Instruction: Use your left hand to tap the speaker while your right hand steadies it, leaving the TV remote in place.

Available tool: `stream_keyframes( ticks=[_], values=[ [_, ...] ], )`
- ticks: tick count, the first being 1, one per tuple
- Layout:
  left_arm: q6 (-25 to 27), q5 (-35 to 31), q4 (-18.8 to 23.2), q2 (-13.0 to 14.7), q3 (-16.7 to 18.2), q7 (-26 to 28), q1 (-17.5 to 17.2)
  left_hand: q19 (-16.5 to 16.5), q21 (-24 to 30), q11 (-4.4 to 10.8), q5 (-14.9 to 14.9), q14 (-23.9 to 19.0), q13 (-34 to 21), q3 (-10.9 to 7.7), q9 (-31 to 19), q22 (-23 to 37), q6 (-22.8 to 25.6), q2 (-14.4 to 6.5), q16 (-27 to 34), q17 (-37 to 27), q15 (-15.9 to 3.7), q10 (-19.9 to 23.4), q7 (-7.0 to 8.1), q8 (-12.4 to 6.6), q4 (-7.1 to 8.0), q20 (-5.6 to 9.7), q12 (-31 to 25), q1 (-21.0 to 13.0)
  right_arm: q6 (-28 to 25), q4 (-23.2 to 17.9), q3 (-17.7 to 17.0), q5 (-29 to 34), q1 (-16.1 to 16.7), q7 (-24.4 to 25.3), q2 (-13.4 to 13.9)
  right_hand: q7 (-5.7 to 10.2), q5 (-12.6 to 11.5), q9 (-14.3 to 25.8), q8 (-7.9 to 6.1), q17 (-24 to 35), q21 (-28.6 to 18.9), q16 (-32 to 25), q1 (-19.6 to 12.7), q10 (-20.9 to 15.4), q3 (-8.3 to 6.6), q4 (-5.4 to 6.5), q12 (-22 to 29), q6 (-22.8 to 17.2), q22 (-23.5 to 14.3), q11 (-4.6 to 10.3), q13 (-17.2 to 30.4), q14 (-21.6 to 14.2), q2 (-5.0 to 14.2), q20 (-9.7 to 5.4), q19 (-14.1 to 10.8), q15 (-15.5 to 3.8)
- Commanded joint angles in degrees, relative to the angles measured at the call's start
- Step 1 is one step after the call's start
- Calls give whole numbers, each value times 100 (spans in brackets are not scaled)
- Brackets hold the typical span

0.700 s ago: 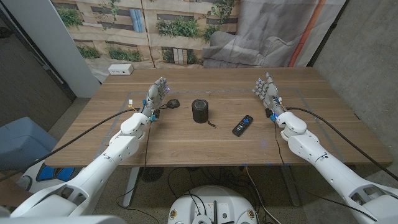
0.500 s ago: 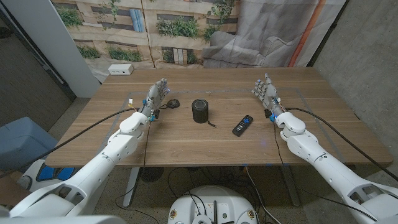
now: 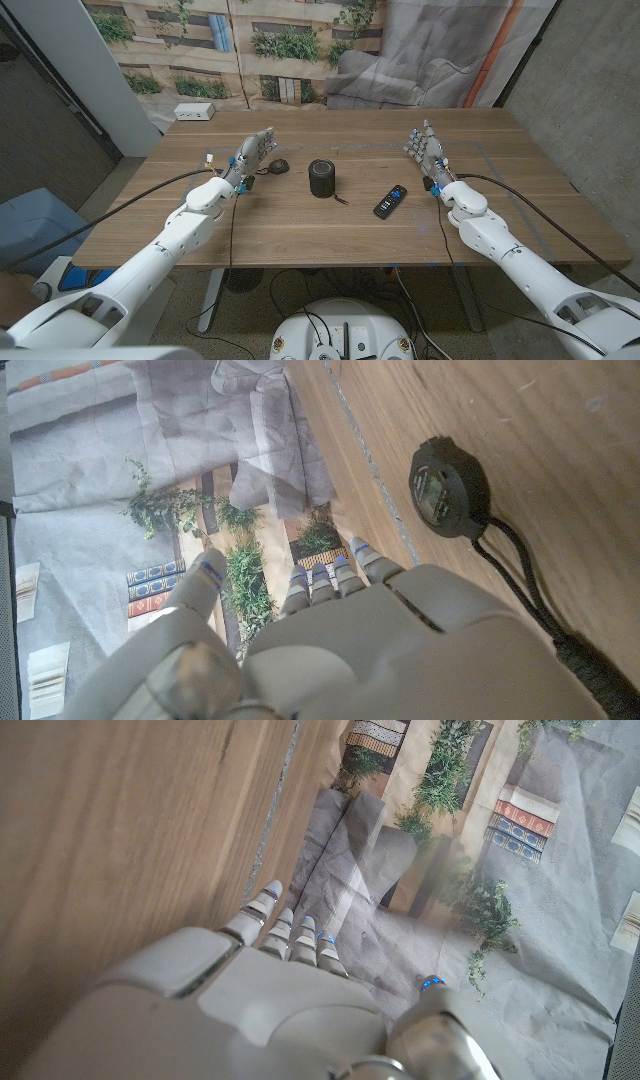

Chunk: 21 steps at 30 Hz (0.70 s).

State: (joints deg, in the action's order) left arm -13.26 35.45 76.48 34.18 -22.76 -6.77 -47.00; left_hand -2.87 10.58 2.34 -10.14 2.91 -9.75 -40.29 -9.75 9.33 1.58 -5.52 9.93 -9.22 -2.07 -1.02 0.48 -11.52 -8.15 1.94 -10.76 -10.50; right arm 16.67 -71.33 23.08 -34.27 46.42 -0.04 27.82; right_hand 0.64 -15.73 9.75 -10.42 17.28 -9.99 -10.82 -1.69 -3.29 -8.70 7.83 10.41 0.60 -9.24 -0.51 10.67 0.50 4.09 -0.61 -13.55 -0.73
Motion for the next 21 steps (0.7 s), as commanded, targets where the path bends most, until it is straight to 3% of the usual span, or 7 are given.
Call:
stream_keyframes(
  ticks=[1, 9, 21],
  values=[
    [97, 23, 125, 358, -111, -719, 74, 12, -14, 85, 2, 87, -23, -2, -19, 18, -41, 25, -12, -27, -97, -16, 46, -9, -114, 215, 22, -105, 114, 140, 73, 145, -84, 45, -70, -2, -47, 30, -17, -12, -37, -31, 15, -20, -38, 9, 40, 62, -29, 26, 18, 16, 106, -8, -3, -18],
    [282, -65, 210, 668, -244, -1238, 217, 65, -27, 155, 0, 183, -26, 19, -21, 17, -160, 126, -23, -29, -149, -101, 139, 19, -246, 212, 46, -241, 123, 70, 93, 248, -32, 196, -66, 1, -51, 29, -18, -28, -41, -34, 12, -27, -42, 11, 47, 62, -28, 31, 17, 23, 117, -9, 0, -28],
    [359, -323, 238, 902, -466, -1775, 486, 90, -27, 213, -17, 217, -29, 11, -25, 15, -337, 215, -6, -31, -239, -237, 244, 44, -285, 146, 62, -445, 84, -102, 74, 301, 116, 397, -39, -2, -57, 29, -17, -49, -44, -45, 9, -23, -47, 12, 49, 66, -28, 18, 16, 14, 127, 1, 6, -8]
  ],
)
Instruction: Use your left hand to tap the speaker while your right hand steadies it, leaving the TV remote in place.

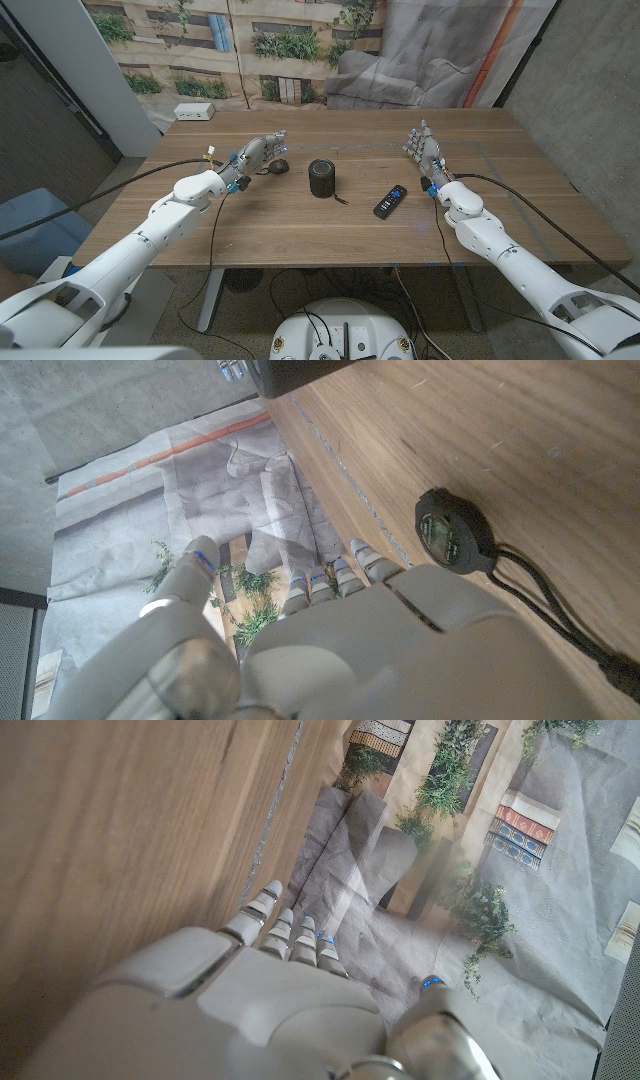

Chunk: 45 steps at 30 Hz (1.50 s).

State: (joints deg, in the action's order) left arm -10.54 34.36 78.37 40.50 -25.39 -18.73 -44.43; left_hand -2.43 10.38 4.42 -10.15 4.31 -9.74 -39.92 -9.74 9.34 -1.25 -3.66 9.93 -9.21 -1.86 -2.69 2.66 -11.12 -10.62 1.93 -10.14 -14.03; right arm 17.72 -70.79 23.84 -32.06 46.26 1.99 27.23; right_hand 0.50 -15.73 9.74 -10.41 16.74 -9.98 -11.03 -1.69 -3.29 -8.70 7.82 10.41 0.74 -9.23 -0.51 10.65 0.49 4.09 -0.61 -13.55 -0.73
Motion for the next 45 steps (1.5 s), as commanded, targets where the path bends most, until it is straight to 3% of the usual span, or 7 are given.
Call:
stream_keyframes(
  ticks=[1, 10, 13, 16, 26, 32, 45],
  values=[
    [82, -221, 35, 279, -222, -641, 250, 56, -10, 5, -19, 83, -30, -26, -26, 14, -73, 39, -7, -33, -262, -75, 29, 7, -40, 160, -1, -109, -30, -174, -2, 87, 142, 211, 26, 13, -57, 30, -18, 4, -44, -23, 9, -24, -47, 12, 50, 52, -29, 23, 18, 15, 127, 5, 8, -10],
    [-80, -395, -138, 293, -387, -1023, 417, 126, -25, 24, -48, 134, -32, -54, -30, 10, -196, 103, -7, -36, -283, -141, 72, 13, -47, 159, -8, -273, -43, -312, -20, 147, 232, 313, 88, 15, -61, 30, -3, -12, -46, -27, 8, -19, -50, 14, 50, 94, -29, 26, 17, 18, 133, 7, 13, -9],
    [-155, -485, -208, 271, -438, -1081, 481, 138, -20, 115, -70, 151, -33, -85, -33, 11, -148, 147, -1, -38, -355, -132, 205, -31, -50, 224, -25, -393, -44, -342, -24, 158, 260, 330, 105, 18, -62, 31, -1, -18, -47, -30, 7, -17, -51, 14, 50, 107, -29, 30, 17, 15, 135, 14, 14, -2],
    [-246, -530, -297, 229, -474, -1150, 536, 142, -19, 128, -76, 155, -33, -99, -33, 10, -162, 161, 1, -38, -366, -131, 229, -32, -51, 228, -29, -440, -42, -376, -34, 162, 291, 362, 108, 20, -63, 31, -2, -23, -48, -31, 7, -18, -52, 14, 51, 109, -29, 28, 17, 16, 136, 17, 16, -8],
    [-418, -1008, -674, 217, -865, -1861, 1084, 186, -27, 198, -63, 286, -33, -178, -36, 7, -243, 210, -24, -40, -388, -163, 331, -29, -51, 247, -25, -646, -192, -698, -50, 197, 455, 515, 204, 25, -67, 33, -3, -41, -50, -38, 5, -13, -55, 16, 51, 130, -29, 37, 16, 13, 142, 29, 21, -9],
    [-356, -1362, -653, 353, -1066, -2208, 1395, 246, -34, 196, -61, 426, -33, -246, -39, 6, -311, 250, -36, -40, -391, -291, 377, -28, -49, 248, 1, -815, -148, -710, -65, 209, 521, 552, 205, 29, -69, 34, -4, -50, -51, -41, 5, -11, -56, 17, 52, 137, -30, 47, 16, 12, 145, 33, 25, 1],
    [-310, -2043, -627, 557, -1399, -2783, 1940, 710, -64, 95, -84, 1096, -36, -413, -49, 9, -1043, 534, -40, -46, -129, -1114, 262, 51, -33, 216, 35, -1436, -103, -759, -70, 282, 605, 715, 160, 46, -73, 35, -1, -70, -50, -41, 8, 0, -58, 20, 50, 173, -30, 49, 16, 29, 149, 48, 39, 8]
  ],
)
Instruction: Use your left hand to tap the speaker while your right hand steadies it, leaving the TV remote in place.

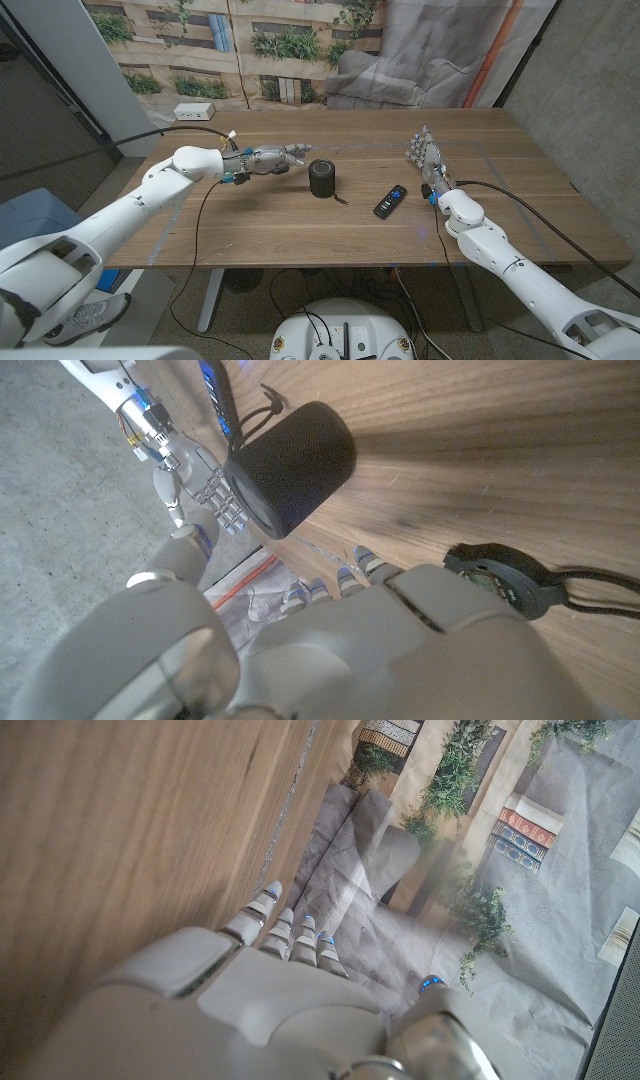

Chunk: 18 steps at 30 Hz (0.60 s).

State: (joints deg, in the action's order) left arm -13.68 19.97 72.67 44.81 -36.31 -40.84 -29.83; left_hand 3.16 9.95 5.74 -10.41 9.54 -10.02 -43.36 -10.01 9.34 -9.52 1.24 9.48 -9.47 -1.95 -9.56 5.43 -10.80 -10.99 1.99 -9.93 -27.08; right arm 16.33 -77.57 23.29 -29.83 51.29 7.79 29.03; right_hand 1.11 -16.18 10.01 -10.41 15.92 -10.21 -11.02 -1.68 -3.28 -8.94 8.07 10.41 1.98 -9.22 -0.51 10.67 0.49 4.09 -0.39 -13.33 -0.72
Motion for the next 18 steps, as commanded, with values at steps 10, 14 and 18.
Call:
stream_keyframes(
  ticks=[10, 14, 18],
  values=[
    [-372, -1081, -505, -94, -640, -1097, 1016, 407, -27, -113, -78, 822, -10, -83, -27, 10, -593, 175, 9, -24, 8, -668, -83, 25, 13, 230, 4, -318, 20, -180, -29, 79, 188, 226, -19, -13, -30, 9, -1, 1, -28, -46, 11, 14, -33, -1, 46, 69, -31, 54, 14, 30, 151, 36, 24, 22],
    [-571, -1258, -740, -216, -731, -1145, 1199, 512, -36, -132, -80, 891, -11, -86, -30, 11, -655, 206, 8, -25, 42, -701, -135, 10, 16, 229, -9, -370, 27, -183, -40, 72, 206, 245, -26, -8, -31, 9, -2, -4, -28, -46, 12, 21, -33, 0, 44, 75, -31, 58, 14, 35, 152, 38, 28, 27],
    [-780, -1392, -1044, -376, -831, -1202, 1377, 539, -26, -176, -82, 936, -11, -88, -32, 11, -694, 225, 9, -26, 58, -725, -173, 3, 18, 219, -14, -404, 64, -159, -48, 59, 226, 252, -51, -12, -32, 9, -3, -9, -28, -47, 13, 25, -32, 2, 44, 84, -31, 54, 14, 41, 152, 40, 34, 36]
  ],
)
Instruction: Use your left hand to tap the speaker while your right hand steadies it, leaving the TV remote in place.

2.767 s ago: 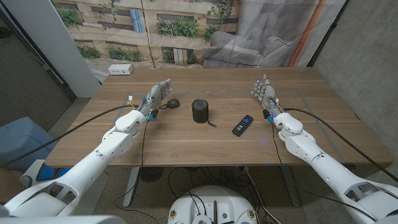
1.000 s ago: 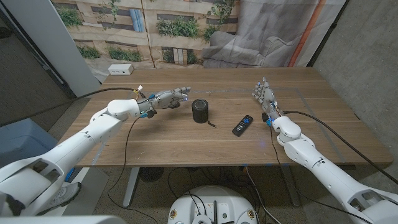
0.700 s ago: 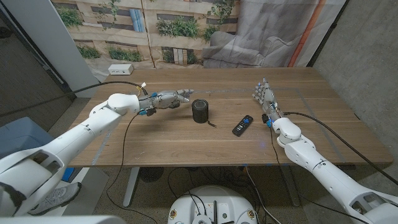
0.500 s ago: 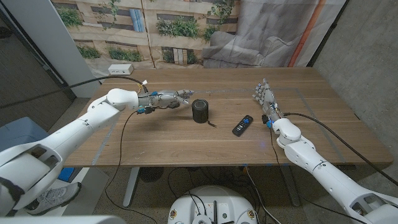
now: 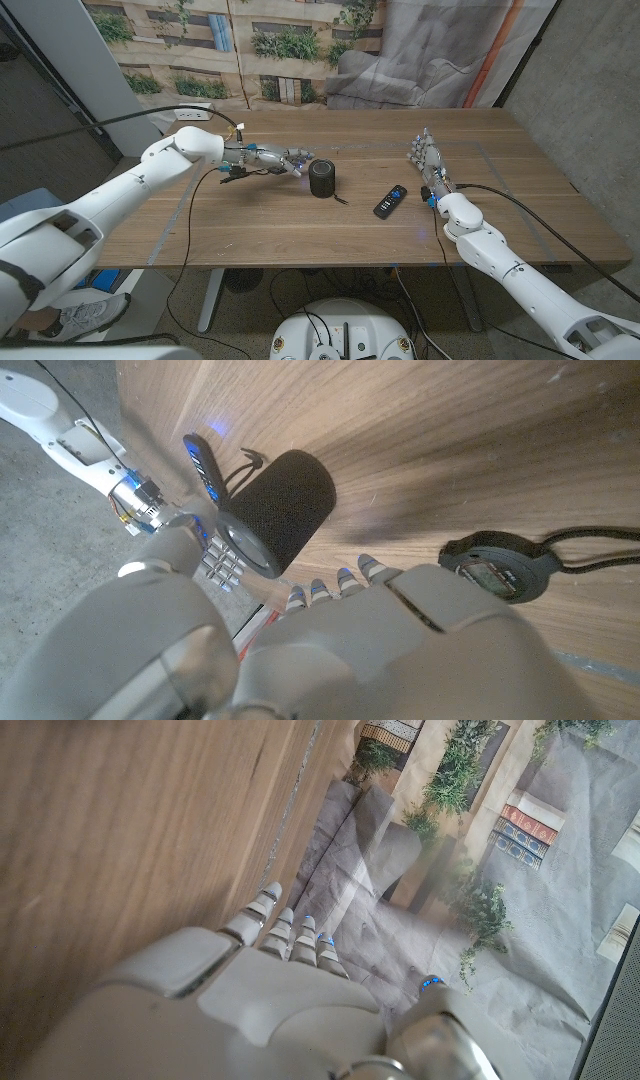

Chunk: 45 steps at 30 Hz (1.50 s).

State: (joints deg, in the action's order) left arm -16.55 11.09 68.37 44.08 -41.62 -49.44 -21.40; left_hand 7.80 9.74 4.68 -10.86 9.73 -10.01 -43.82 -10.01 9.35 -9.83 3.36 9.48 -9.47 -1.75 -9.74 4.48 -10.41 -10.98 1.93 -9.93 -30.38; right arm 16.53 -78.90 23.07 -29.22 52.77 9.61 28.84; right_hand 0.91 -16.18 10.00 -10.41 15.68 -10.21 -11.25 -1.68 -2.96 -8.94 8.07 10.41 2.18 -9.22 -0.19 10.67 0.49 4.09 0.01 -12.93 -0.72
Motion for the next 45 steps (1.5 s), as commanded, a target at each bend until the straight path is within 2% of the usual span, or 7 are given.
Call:
stream_keyframes(
  ticks=[1, 6, 10, 12, 15, 30, 45],
  values=[
    [-542, -537, -698, -343, -325, -356, 578, 84, -6, -73, -37, 925, -12, -43, -32, 11, -671, 16, 9, -26, 36, -710, -81, -37, 18, 223, -15, -79, 50, -26, -28, -3, 86, 80, -38, 11, -33, 10, -3, 14, -29, -23, 14, -4, -32, 2, 43, 66, -32, 22, 13, 43, 152, 4, -7, 30],
    [-837, -738, -1061, -497, -455, -386, 792, 151, 19, -100, -40, 1012, -10, -51, -34, 12, -796, 61, 29, -27, 92, -764, -139, -49, 23, 164, -26, -179, 41, -60, -43, -12, 126, 121, -41, 11, -33, 10, -7, 8, -30, -27, 17, -3, -30, 4, 44, 66, -32, 19, 13, 42, 151, 10, -7, 32],
    [-1138, -898, -1337, -604, -546, -357, 935, 159, 26, -91, -41, 1033, -10, -54, -35, 12, -858, 74, 31, -27, 105, -811, -130, -44, 24, 145, -19, -213, 22, -94, -53, -3, 148, 158, -31, 12, -34, 10, -9, 5, -31, -28, 19, -5, -30, 6, 46, 67, -32, 31, 13, 43, 152, 19, -6, 42],
    [-1476, -948, -1505, -655, -523, -118, 902, 155, 32, -93, -41, 1030, -10, -55, -35, 12, -858, 79, 37, -27, 112, -816, -132, -52, 25, 124, -22, -227, 31, -88, -58, -10, 150, 151, -32, 11, -35, 10, -9, 3, -32, -28, 20, -6, -29, 7, 47, 69, -32, 31, 13, 45, 152, 22, -6, 40],
    [-1711, -1002, -1718, -739, -576, -92, 960, 59, 74, -76, -39, 980, -9, -56, -35, 13, -768, 106, 65, -27, 44, -767, -85, -112, 26, 84, -54, -282, 20, -94, -61, -14, 156, 153, -28, 10, -35, 10, -11, 0, -31, -30, 22, -2, -29, 8, 46, 71, -32, 23, 13, 45, 152, 36, -2, 42],
    [-2230, -1040, -2456, -1108, -753, -77, 1170, -168, 120, -27, -50, 762, -5, -39, -34, 12, -585, 211, 112, -24, -27, -538, -43, -214, 23, 112, -122, -416, 26, -93, -76, -14, 190, 207, -45, 8, -39, 11, -15, -13, -35, -38, 30, 0, -25, 16, 48, 79, -33, 32, 13, 43, 155, 79, -1, 49],
    [-2928, -1166, -4048, -1884, -1093, 143, 1698, -278, 127, -62, -55, 630, -7, -17, -33, 13, -532, 288, 125, -23, -47, -417, -47, -241, 24, 89, -138, -506, 1, -180, -129, -57, 287, 232, 13, 12, -45, 11, -21, -32, -38, -49, 41, 3, -22, 28, 51, 89, -35, 50, 14, 38, 164, 159, 4, 77]
  ],
)
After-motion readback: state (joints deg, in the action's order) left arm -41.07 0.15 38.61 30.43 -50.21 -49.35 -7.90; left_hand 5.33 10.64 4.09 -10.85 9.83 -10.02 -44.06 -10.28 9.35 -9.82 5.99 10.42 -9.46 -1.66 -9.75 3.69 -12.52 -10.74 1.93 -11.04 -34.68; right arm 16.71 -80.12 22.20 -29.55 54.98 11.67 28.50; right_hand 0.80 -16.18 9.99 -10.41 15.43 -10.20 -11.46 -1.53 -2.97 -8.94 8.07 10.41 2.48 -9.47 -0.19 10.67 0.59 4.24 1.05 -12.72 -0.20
